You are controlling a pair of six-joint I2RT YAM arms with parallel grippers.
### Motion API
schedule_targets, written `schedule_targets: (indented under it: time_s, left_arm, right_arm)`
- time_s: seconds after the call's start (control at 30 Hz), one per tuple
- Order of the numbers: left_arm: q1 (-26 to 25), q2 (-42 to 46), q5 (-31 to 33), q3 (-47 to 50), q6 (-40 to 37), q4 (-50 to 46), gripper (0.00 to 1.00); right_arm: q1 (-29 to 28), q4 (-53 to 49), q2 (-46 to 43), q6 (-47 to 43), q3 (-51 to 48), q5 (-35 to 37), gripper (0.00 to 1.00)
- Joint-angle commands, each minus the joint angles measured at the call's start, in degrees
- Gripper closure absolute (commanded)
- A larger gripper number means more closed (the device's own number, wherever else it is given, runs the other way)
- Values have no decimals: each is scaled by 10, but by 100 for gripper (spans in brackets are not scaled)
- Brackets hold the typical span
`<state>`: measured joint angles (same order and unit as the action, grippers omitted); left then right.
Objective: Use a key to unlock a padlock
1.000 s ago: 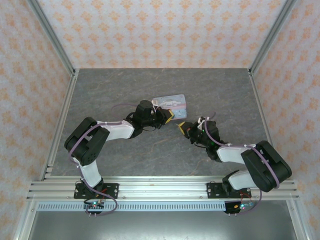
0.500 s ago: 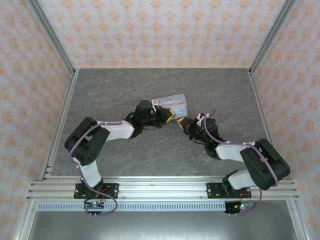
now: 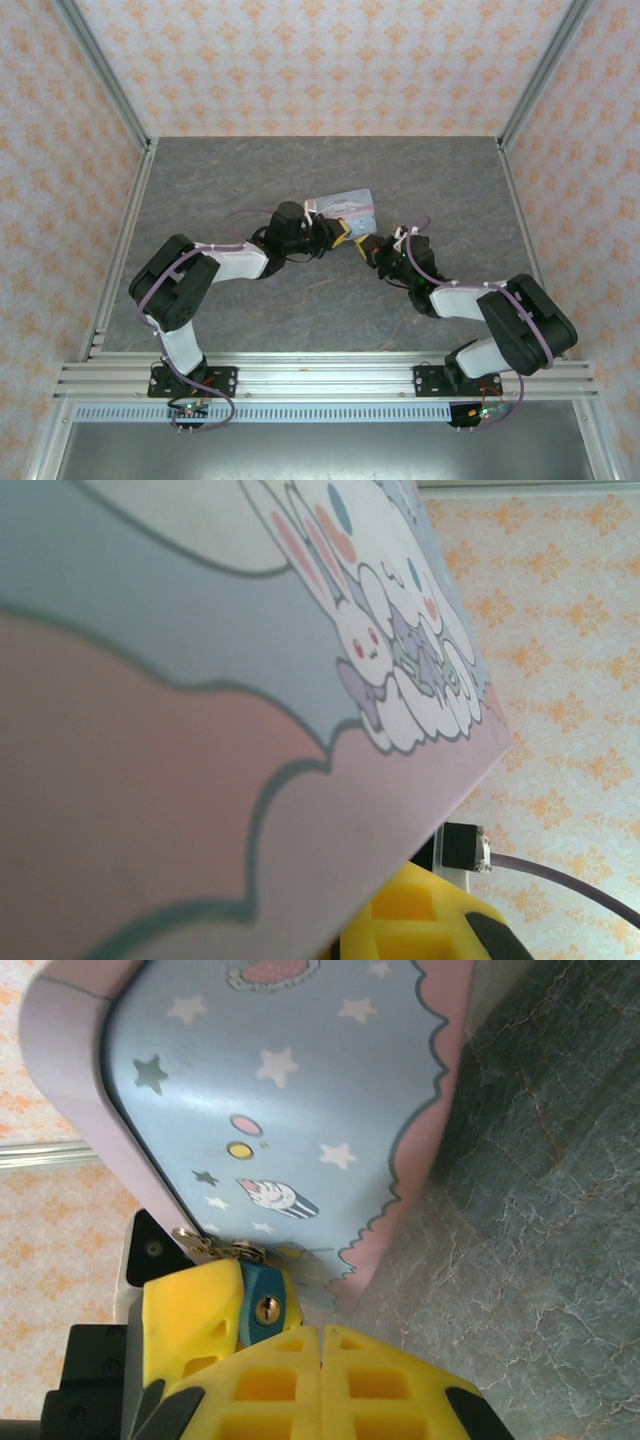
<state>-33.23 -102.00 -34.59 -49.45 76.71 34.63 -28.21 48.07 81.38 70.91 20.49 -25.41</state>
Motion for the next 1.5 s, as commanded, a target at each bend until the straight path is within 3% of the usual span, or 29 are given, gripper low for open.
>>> schedule_targets:
  time_s: [0.0,1.47]
  left_arm:
    - [5,17,-13,6,3,33,100]
    - [5,23,-12,6,6,34,100]
  right_arm:
    - [-2,20,-3,3,13,15,100]
    - [2,18,32,7,52,3,100]
